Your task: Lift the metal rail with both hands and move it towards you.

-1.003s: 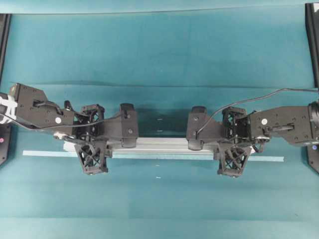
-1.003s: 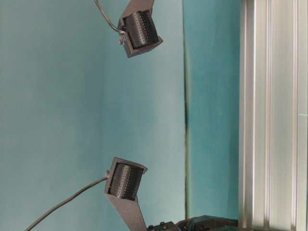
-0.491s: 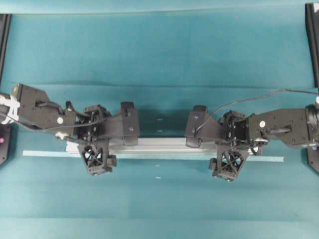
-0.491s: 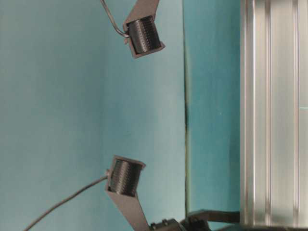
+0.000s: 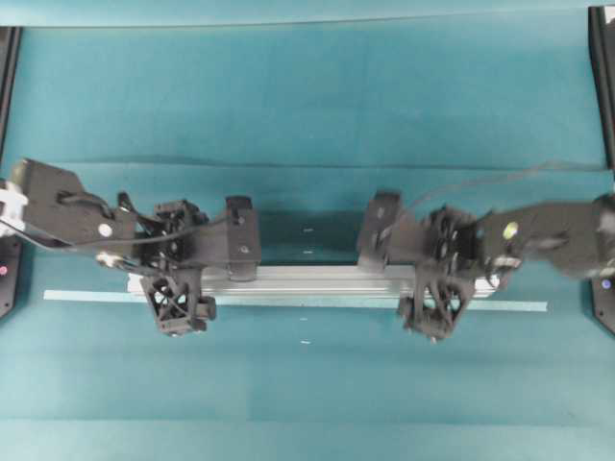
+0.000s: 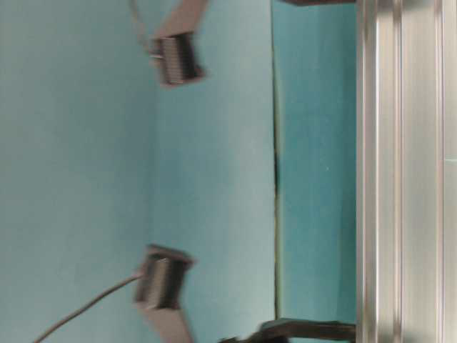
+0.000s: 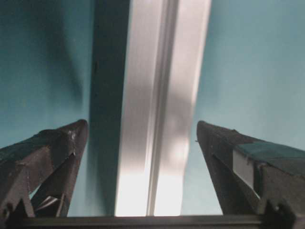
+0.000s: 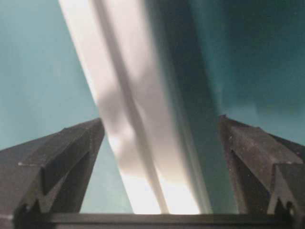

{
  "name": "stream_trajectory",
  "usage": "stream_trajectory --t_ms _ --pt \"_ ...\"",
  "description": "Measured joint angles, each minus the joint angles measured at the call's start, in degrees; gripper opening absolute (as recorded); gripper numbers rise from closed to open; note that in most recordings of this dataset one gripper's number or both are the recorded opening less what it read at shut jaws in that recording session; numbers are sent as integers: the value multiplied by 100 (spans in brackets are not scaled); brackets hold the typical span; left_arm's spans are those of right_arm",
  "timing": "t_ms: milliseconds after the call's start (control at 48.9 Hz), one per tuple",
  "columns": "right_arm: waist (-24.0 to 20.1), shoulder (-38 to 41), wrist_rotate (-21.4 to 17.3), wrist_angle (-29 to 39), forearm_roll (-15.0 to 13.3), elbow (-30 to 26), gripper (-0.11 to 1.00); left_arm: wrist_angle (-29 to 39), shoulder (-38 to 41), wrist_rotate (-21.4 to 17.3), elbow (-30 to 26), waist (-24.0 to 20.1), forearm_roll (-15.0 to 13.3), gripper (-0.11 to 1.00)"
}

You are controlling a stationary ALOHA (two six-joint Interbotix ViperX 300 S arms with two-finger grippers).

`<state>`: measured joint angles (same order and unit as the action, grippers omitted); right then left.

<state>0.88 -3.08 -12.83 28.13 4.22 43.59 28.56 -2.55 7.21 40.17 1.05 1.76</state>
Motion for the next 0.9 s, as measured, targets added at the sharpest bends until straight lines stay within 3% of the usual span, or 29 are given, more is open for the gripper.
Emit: stream_trajectory --t_ms 368,573,901 --pt "62 -1283 88 0 -255 18 96 193 -1274 -316 18 -9 0 97" --pt "70 -2074 352 -44 -404 237 96 26 -2048 -650 167 0 0 97" --pt "167 -3507 729 -888 -483 765 96 -97 -2804 -782 422 0 0 97"
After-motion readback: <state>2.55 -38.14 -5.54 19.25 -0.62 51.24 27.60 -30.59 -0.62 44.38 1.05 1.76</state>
